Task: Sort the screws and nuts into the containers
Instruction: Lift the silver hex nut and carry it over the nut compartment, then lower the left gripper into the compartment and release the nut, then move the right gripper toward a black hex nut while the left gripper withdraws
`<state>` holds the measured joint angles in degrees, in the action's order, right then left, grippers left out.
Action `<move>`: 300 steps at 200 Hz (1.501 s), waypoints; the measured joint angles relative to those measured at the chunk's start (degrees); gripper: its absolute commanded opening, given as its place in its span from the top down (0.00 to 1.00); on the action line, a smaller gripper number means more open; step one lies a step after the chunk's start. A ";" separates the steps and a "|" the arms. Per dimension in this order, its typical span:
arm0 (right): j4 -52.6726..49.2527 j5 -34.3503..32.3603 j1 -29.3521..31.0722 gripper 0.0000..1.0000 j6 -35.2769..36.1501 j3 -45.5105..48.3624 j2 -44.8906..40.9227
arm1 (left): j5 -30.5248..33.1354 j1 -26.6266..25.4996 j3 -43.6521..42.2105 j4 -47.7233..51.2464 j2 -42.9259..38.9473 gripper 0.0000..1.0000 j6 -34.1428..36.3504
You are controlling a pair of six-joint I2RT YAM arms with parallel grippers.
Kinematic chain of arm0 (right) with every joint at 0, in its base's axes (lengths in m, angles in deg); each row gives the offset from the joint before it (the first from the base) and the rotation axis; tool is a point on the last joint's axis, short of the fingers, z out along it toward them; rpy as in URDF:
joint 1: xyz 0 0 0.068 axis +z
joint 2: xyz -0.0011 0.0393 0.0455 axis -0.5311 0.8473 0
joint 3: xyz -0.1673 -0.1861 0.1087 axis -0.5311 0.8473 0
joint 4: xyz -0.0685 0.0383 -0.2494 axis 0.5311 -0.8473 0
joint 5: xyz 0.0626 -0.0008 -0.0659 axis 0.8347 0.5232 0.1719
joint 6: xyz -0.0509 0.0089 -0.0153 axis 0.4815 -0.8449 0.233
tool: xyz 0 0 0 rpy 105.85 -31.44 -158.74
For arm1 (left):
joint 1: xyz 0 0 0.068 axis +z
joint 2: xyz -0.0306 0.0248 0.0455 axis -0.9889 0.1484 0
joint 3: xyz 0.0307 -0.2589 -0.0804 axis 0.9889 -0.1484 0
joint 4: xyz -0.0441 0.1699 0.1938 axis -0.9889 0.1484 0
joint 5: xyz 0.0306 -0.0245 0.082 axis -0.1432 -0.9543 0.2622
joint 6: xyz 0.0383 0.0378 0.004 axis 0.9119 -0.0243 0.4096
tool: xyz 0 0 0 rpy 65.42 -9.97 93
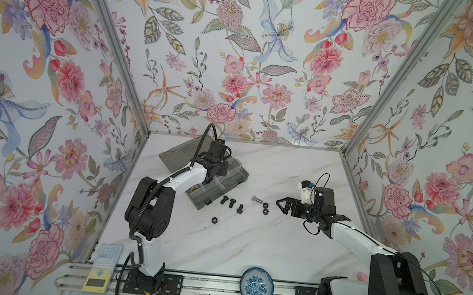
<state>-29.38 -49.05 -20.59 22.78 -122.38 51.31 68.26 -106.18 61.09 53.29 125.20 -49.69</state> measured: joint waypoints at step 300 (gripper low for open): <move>0.00 -0.02 0.13 0.01 -0.81 0.00 0.33 | -7.19 0.83 -8.81 -5.18 -10.56 0.22 0.13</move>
<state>-29.38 -49.07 -20.46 21.98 -122.38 51.64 61.07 -105.35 52.28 48.11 114.65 -49.56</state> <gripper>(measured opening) 0.992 0.780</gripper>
